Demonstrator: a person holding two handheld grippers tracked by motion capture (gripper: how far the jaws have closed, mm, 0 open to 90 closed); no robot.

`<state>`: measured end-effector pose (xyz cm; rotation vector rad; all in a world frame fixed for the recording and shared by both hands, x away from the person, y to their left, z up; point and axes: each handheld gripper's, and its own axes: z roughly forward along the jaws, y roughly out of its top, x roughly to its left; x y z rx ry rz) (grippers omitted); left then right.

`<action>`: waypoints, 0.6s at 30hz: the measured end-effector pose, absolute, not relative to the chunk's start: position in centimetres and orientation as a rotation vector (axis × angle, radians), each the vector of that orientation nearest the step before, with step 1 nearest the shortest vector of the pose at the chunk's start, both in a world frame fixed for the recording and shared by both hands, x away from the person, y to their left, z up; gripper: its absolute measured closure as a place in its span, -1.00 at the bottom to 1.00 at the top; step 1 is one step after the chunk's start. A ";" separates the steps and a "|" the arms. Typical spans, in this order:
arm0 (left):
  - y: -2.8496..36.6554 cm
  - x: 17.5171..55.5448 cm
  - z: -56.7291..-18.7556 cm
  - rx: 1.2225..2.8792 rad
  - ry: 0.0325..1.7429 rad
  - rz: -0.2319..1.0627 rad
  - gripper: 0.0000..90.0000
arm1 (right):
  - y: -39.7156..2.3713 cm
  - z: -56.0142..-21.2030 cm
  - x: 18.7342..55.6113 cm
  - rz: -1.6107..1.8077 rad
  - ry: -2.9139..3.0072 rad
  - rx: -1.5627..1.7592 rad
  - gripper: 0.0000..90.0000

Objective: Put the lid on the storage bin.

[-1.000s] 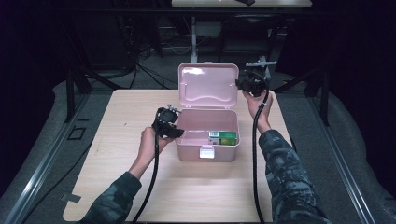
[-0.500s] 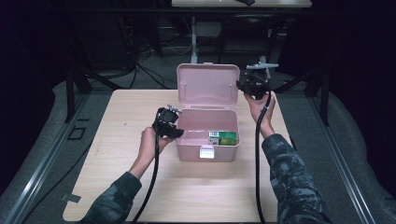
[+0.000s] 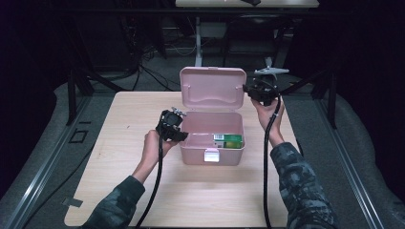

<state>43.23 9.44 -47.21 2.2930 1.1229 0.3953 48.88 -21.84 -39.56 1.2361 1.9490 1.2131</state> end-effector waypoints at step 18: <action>9.5 43.2 -47.2 2.283 1.128 0.398 0.45 | -22.2 -39.5 46.5 1.251 1.956 1.219 0.91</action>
